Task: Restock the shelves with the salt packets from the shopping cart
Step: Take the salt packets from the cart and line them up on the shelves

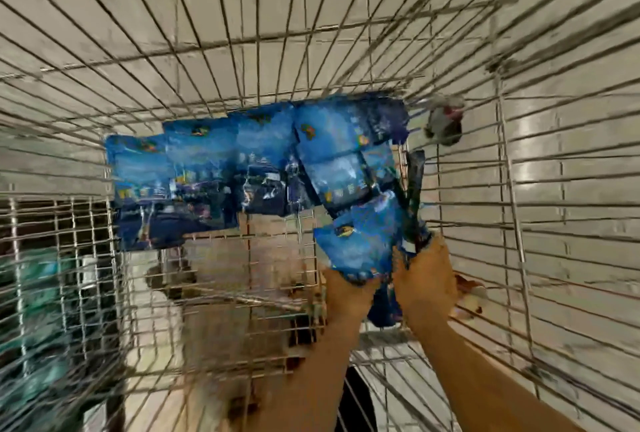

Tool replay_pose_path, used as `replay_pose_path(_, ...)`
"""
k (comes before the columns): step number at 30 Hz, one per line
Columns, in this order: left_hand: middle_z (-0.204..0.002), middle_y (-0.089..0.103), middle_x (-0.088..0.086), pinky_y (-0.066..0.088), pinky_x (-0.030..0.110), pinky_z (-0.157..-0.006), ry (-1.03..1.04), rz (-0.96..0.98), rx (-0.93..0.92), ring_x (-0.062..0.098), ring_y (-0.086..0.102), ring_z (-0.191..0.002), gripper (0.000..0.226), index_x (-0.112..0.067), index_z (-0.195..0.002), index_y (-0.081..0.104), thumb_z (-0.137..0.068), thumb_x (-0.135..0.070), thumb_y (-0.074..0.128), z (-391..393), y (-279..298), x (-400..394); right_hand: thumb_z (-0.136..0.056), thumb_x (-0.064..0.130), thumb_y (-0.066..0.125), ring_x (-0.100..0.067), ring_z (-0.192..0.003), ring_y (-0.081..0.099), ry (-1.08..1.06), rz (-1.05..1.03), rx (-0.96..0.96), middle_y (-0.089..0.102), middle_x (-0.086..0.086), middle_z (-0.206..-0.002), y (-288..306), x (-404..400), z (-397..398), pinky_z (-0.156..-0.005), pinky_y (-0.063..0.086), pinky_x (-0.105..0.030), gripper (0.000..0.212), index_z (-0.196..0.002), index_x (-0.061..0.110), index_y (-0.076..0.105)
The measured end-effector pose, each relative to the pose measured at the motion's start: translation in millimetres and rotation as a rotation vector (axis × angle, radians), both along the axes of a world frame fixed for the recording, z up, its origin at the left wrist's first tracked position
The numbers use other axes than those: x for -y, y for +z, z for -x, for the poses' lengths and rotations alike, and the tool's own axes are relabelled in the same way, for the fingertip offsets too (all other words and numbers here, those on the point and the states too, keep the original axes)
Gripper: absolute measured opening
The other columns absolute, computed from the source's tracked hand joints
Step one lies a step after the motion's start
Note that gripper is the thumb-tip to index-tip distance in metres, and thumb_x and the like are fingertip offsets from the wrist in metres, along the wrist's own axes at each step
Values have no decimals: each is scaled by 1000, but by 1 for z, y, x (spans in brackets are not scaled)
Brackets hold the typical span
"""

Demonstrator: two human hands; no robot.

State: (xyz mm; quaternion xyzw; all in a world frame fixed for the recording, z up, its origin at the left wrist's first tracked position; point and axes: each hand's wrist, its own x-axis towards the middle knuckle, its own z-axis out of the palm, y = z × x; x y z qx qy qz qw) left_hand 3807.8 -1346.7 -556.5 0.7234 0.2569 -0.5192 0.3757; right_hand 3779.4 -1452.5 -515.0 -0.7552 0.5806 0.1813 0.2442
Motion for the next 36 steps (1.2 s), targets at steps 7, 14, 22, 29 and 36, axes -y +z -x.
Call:
replay_pose_path(7, -106, 61, -5, 54, 37, -76, 87, -97, 217, 19, 65, -93, 57, -28, -108, 44, -70, -32, 86, 21, 10, 18, -83, 42, 68, -31, -97, 64, -45, 140, 107, 63, -6, -115, -6, -3, 7, -70, 50, -39, 50, -123, 17, 48)
replay_pose_path(14, -97, 70, 1, 38, 25, -62, -217, -263, 261, 24, 66, -89, 39, -18, -111, 61, -86, -46, 70, 10, 31, -6, -82, 31, 74, -33, -94, 60, -117, 81, 248, 60, -12, -107, 14, -9, 10, -71, 45, -36, 43, -114, 8, 56)
replay_pose_path(22, -120, 68, 7, 51, 50, -97, 62, 138, 152, 30, 63, -113, 42, -19, -126, 57, -87, -17, 74, -56, 88, -59, -81, 12, 79, -20, -78, 65, -747, -573, 368, 72, 2, -79, 86, -10, -4, -75, 51, -38, 21, -80, 16, 59)
replay_pose_path(29, -121, 61, 5, 50, 45, -96, 183, 129, 114, 31, 58, -115, 42, -8, -120, 57, -88, -31, 71, -123, 194, -97, -87, 8, 71, -18, -78, 70, -649, -848, 463, 77, -8, -97, 204, -32, -35, -58, 54, -23, 20, -105, 1, 73)
replay_pose_path(36, -106, 75, 4, 60, 33, -72, 246, 408, 228, 25, 71, -100, 40, -14, -116, 70, -78, -19, 80, -144, 327, -163, -82, -4, 71, -32, -101, 67, -600, -1015, 571, 64, -27, -121, 343, -66, -53, -82, 58, -38, 37, -116, 1, 55)
